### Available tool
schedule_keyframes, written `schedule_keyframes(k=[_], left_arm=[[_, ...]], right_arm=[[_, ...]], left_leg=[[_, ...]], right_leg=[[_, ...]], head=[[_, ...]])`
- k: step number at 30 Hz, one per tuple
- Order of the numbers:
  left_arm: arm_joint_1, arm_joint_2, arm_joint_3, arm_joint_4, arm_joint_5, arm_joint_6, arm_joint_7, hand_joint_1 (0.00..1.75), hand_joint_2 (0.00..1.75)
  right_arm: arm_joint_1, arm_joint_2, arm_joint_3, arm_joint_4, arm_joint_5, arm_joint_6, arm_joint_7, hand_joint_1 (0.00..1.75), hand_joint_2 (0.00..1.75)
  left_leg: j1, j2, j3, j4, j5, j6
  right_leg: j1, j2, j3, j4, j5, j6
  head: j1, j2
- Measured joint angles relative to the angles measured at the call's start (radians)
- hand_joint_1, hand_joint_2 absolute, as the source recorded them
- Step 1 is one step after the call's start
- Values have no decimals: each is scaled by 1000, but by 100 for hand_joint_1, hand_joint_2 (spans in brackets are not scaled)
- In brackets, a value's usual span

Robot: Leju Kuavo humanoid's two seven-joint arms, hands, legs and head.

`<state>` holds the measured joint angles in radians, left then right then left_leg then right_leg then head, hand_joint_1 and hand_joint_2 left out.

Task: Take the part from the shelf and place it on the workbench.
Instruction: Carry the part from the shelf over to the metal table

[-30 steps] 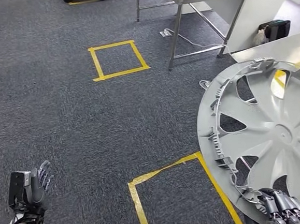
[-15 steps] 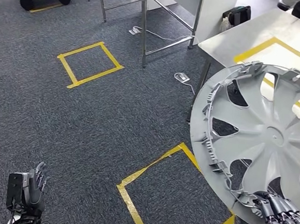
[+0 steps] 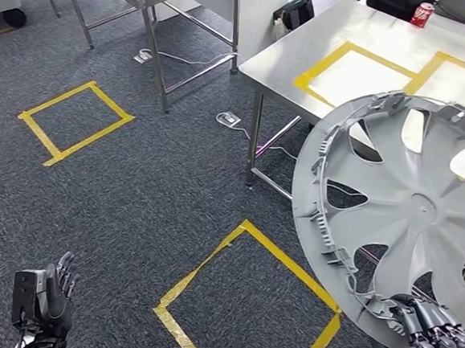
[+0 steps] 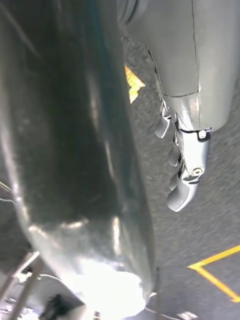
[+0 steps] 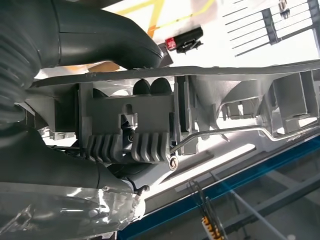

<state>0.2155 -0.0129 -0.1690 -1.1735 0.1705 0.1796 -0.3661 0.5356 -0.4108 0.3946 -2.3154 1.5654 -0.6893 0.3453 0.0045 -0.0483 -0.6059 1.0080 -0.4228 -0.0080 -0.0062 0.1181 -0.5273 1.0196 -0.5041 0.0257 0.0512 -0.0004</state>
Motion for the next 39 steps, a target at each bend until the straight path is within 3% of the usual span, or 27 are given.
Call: schedule_keyframes(k=[2, 4, 6, 8, 9, 10, 11, 12, 14, 15, 17, 19, 21, 23, 24, 25, 26, 27, 29, 30, 31, 33, 34, 36, 37, 39], left_arm=[[-8, -1, 1, 5, -1, -6, -6, 0, 0], [-11, -3, 2, 10, -2, -9, -11, 0, 0], [-11, -2, 4, 14, -3, -9, -13, 0, 0], [-11, -1, 6, 20, -5, -11, -13, 0, 0], [-11, -1, 7, 23, -6, -12, -14, 0, 0], [-11, -2, 7, 26, -8, -14, -15, 0, 0], [-11, -2, 7, 29, -9, -15, -16, 0, 0], [-12, -2, 7, 31, -10, -16, -16, 0, 0], [-13, -2, 8, 35, -11, -17, -17, 0, 0], [-14, -2, 8, 36, -11, -17, -18, 0, 0], [-20, -2, 10, 37, -11, -18, -19, 0, 0], [-26, -4, 9, 38, -12, -18, -21, 0, 0], [-29, -6, 9, 40, -12, -18, -23, 0, 0], [-30, -6, 11, 41, -11, -17, -23, 0, 0], [-29, -6, 13, 42, -11, -17, -23, 0, 0], [-29, -6, 14, 42, -10, -16, -23, 0, 0], [-29, -5, 17, 42, -9, -17, -23, 0, 0], [-29, -5, 20, 42, -9, -18, -23, 0, 0], [-28, -3, 27, 44, -8, -21, -23, 0, 0], [-27, -2, 30, 44, -9, -22, -22, 0, 0], [-27, -2, 32, 45, -9, -24, -22, 0, 0], [-28, -3, 35, 46, -10, -26, -21, 0, 0], [-29, -4, 36, 46, -11, -28, -21, 0, 0], [-29, -5, 37, 46, -17, -30, -21, 0, 0], [-30, -5, 39, 46, -23, -31, -21, 0, 0], [-29, -6, 42, 46, -39, -32, -21, 0, 0]], right_arm=[[12, 0, -6, -6, 0, 0, -4, 175, 175], [21, 0, -12, -15, 0, 0, -6, 175, 175], [24, 0, -19, -20, 0, 0, -7, 175, 175], [26, 0, -23, -21, 0, 0, -5, 175, 175], [28, 0, -24, -21, 1, 0, -2, 175, 175], [29, 0, -24, -21, 1, 0, 2, 175, 175], [30, 0, -24, -22, 1, 0, 7, 175, 175], [31, 0, -24, -22, 1, 0, 10, 175, 175], [29, 0, -24, -22, 0, 0, 12, 175, 175], [30, 0, -23, -23, 0, 0, 13, 175, 175], [33, 0, -23, -26, 0, 0, 14, 175, 175], [33, -1, -22, -28, 0, 0, 19, 175, 175], [29, -1, -21, -29, 0, 0, 25, 175, 175], [25, -1, -19, -29, 0, 0, 27, 175, 175], [23, -1, -19, -28, 0, 0, 28, 175, 175], [21, -1, -18, -28, -1, 0, 28, 175, 175], [18, -2, -17, -27, -2, 0, 29, 175, 175], [14, -2, -16, -26, -4, 0, 30, 175, 175], [4, -2, -14, -24, -5, 0, 35, 175, 175], [0, -3, -13, -23, -4, 0, 37, 175, 175], [-2, -4, -12, -22, -4, 0, 40, 175, 175], [-5, -5, -9, -21, -4, 0, 44, 175, 175], [-8, -5, -7, -20, -4, 0, 46, 175, 175], [-16, -7, -3, -19, -4, 0, 49, 175, 175], [-19, -8, -2, -19, -4, 0, 49, 175, 175], [-24, -8, -1, -19, -10, 0, 50, 175, 175]], left_leg=[[-1, 7, 12, -11, -10, 8], [0, 13, 29, -16, -18, 18], [-1, 20, 45, -18, -30, 26], [-2, 28, 64, -18, -49, 29], [-2, 31, 77, -18, -60, 28], [-2, 33, 94, -18, -72, 27], [-2, 35, 112, -18, -85, 25], [-1, 37, 129, -18, -99, 22], [-3, 41, 157, -19, -126, 12], [-3, 43, 168, -21, -135, 5], [1, 45, 175, -15, -135, -8], [3, 46, 139, 56, -111, -18], [3, 46, 48, 189, -119, -22], [1, 46, -48, 285, -186, -21], [-1, 45, -82, 300, -218, -18], [-4, 45, -102, 290, -231, -14], [-7, 45, -110, 257, -217, -10], [-11, 46, -109, 205, -169, -5], [-19, 44, -101, 87, -37, 5], [-22, 43, -95, 47, 9, 7], [-23, 41, -89, 22, 30, 9], [-19, 40, -63, 4, 32, 14], [-17, 39, -48, -2, 31, 19], [-14, 40, -20, -5, 17, 27], [-14, 40, -8, -5, 6, 30], [-14, 38, 24, -5, -25, 33]], right_leg=[[-2, -2, 5, -1, -2, 11], [1, -48, -9, 35, -16, 19], [4, -96, -76, 149, -49, 23], [3, -107, -164, 266, -87, 28], [1, -108, -190, 284, -93, 30], [-1, -109, -198, 267, -83, 33], [-4, -111, -190, 217, -53, 36], [-7, -116, -174, 151, -2, 38], [-7, -127, -144, 56, 71, 31], [-5, -129, -136, 37, 89, 24], [1, -121, -122, 34, 80, 6], [1, -117, -104, 29, 70, -8], [0, -113, -79, 23, 53, -18], [1, -107, -53, 19, 30, -23], [1, -104, -36, 18, 18, -24], [1, -101, -18, 17, 4, -24], [0, -99, 1, 17, -10, -23], [0, -98, 17, 16, -26, -21], [1, -93, 47, 15, -57, -13], [3, -91, 58, 9, -72, -9], [4, -89, 73, 6, -77, -4], [7, -90, 91, 6, -72, 5], [7, -95, 86, 34, -59, 10], [7, -104, 23, 139, -53, 17], [7, -107, -24, 203, -71, 19], [6, -108, -109, 274, -167, 23]], head=[[0, 0], [3, 0], [5, 0], [6, 0], [6, 0], [6, 0], [6, 0], [7, 0], [6, 0], [4, 0], [2, 0], [2, 0], [2, 0], [2, 0], [1, 0], [1, 0], [1, 0], [1, 0], [0, 0], [-1, 0], [-2, 0], [0, 0], [2, 0], [7, 0], [8, 0], [8, 0]])
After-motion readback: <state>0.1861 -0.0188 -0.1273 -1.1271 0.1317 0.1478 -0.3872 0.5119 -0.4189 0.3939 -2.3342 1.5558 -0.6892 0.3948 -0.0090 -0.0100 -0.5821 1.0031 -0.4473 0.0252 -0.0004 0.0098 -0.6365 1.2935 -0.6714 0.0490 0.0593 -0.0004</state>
